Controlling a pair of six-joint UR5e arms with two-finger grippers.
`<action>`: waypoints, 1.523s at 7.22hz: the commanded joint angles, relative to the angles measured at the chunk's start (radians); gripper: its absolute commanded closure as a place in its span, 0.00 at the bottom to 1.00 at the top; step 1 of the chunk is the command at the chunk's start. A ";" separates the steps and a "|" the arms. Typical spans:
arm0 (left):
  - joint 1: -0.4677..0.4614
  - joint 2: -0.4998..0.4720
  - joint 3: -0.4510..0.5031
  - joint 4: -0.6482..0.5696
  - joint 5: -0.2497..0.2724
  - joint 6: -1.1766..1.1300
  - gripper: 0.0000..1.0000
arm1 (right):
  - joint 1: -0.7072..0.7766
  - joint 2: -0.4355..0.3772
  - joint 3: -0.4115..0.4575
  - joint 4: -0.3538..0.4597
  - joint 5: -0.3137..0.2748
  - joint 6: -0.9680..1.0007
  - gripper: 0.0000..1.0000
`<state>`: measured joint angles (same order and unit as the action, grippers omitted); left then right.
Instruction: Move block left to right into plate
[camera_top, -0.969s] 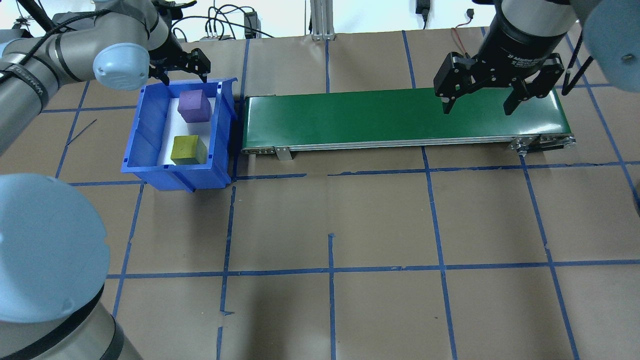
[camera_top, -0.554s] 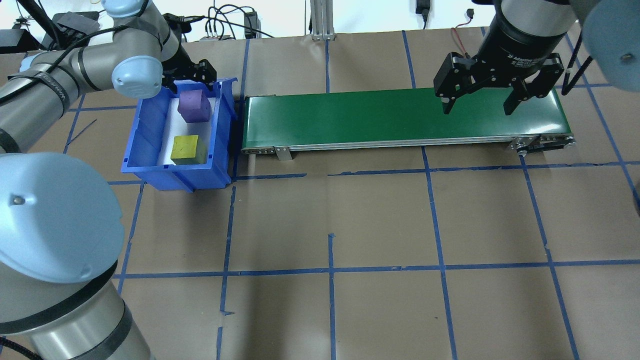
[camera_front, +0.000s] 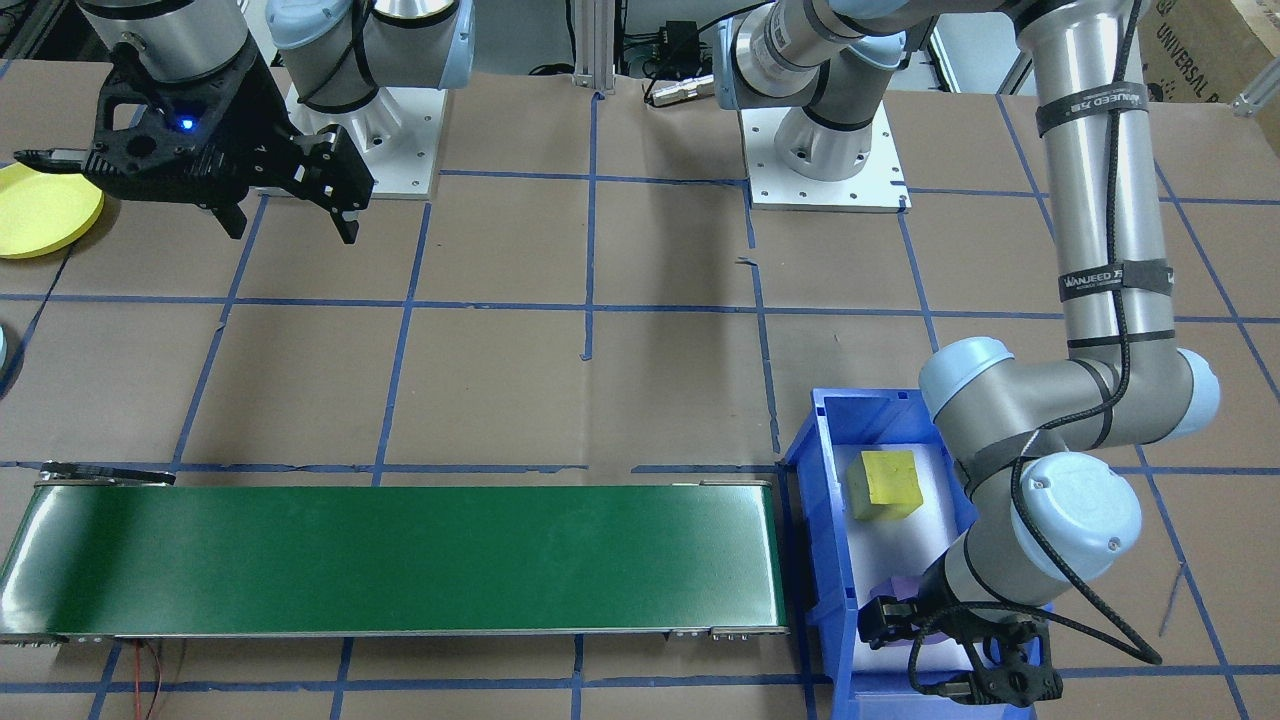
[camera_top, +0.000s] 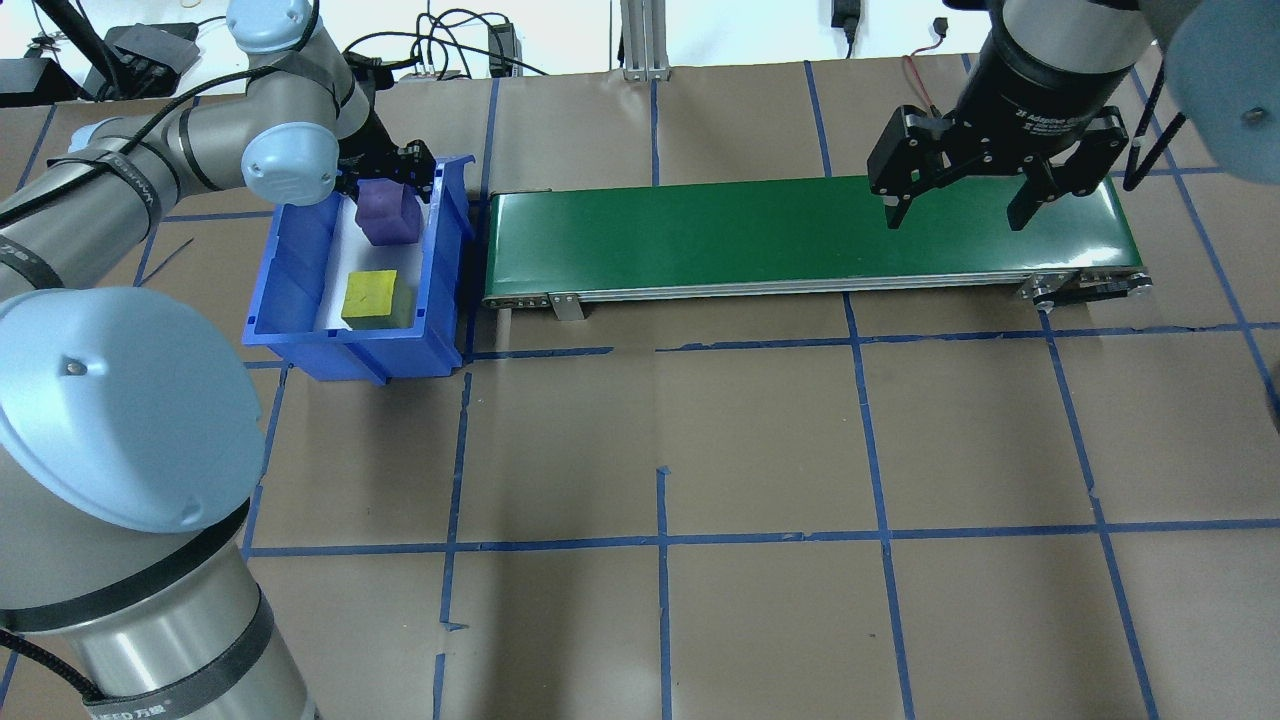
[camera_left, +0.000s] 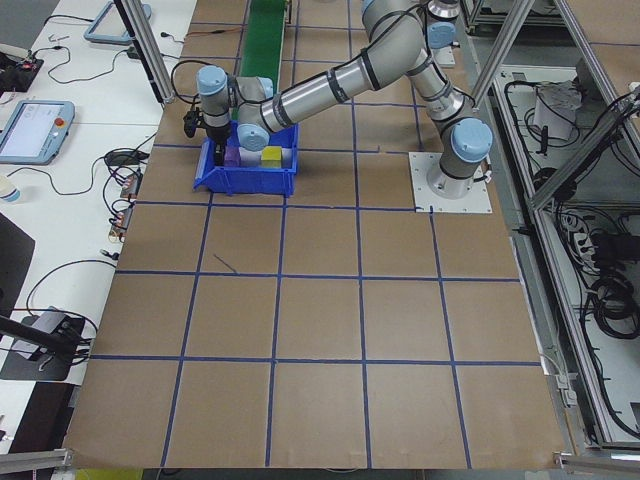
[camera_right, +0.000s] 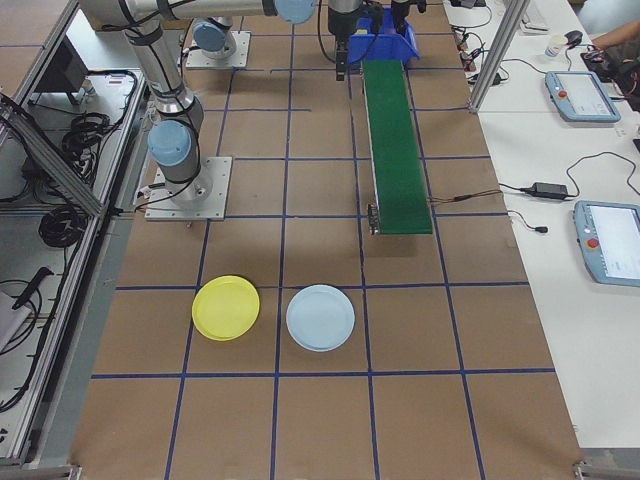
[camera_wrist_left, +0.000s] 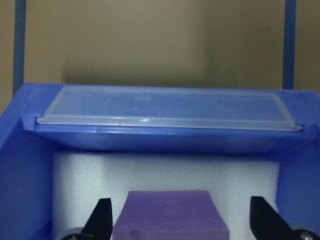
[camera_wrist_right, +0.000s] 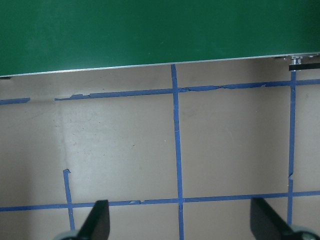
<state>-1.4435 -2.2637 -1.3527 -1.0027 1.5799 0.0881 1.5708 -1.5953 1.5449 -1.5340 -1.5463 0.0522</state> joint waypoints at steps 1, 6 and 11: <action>0.000 0.004 0.003 -0.034 0.003 0.005 0.48 | 0.000 0.000 0.000 0.000 0.000 0.000 0.00; -0.021 0.108 0.207 -0.318 0.000 -0.004 0.56 | 0.000 0.000 0.000 0.000 0.000 0.000 0.00; -0.267 0.141 -0.084 -0.035 -0.024 -0.143 0.58 | 0.000 0.000 0.001 0.000 0.000 -0.002 0.00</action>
<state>-1.6845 -2.1213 -1.3202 -1.1598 1.5637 -0.0443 1.5708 -1.5953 1.5461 -1.5340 -1.5462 0.0518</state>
